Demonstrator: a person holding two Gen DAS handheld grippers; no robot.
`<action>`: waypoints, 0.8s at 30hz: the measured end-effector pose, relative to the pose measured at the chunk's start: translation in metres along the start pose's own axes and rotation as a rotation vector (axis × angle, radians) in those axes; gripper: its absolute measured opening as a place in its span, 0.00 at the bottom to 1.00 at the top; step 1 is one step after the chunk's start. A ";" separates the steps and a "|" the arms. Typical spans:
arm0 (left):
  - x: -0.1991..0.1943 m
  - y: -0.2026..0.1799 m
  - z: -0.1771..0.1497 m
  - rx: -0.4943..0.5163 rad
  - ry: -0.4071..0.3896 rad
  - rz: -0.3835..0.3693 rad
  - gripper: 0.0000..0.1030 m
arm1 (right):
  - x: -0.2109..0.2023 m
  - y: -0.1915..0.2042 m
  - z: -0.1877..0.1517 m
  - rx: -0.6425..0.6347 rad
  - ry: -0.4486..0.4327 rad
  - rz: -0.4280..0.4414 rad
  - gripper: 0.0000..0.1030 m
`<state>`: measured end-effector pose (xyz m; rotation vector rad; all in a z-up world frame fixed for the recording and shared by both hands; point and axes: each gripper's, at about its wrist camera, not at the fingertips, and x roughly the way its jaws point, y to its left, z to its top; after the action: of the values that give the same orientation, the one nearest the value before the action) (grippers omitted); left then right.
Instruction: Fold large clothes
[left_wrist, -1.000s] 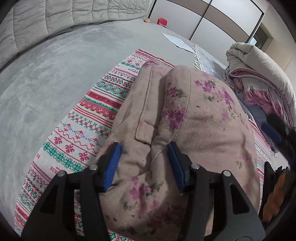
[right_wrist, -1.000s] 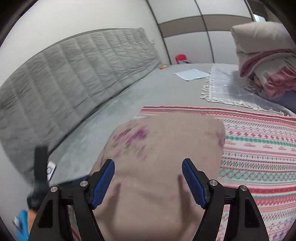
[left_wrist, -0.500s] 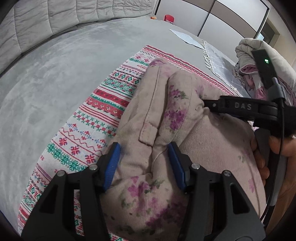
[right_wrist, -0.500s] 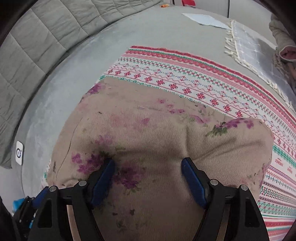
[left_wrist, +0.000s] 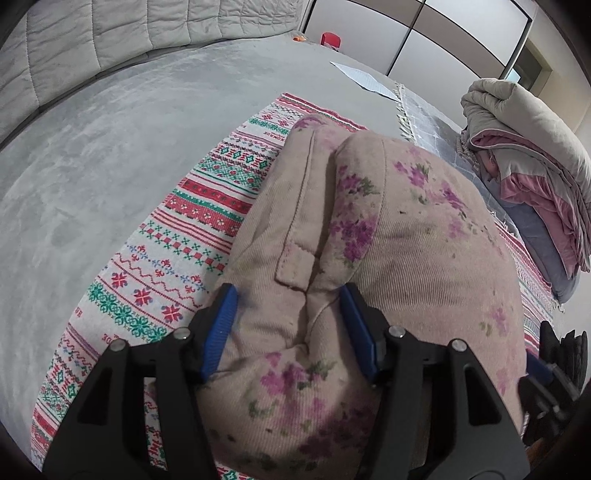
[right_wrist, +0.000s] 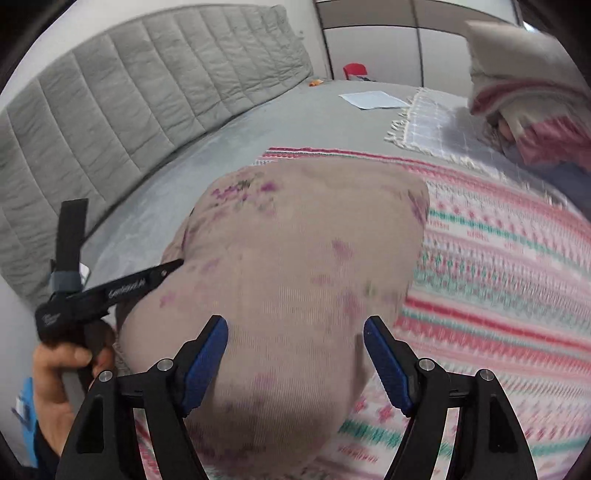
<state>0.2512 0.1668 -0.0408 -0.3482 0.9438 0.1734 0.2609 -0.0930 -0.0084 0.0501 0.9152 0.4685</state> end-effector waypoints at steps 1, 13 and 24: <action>0.001 0.000 0.000 0.004 -0.001 0.013 0.59 | 0.008 0.000 -0.004 -0.001 0.008 -0.001 0.75; -0.018 0.033 0.003 -0.129 0.022 -0.174 0.74 | 0.025 -0.051 -0.021 0.230 -0.004 0.223 0.96; -0.036 0.072 -0.018 -0.241 0.060 -0.344 0.85 | 0.019 -0.104 -0.020 0.494 -0.011 0.521 0.97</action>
<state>0.1951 0.2275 -0.0368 -0.7352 0.9095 -0.0396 0.2933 -0.1823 -0.0599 0.7541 0.9885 0.7106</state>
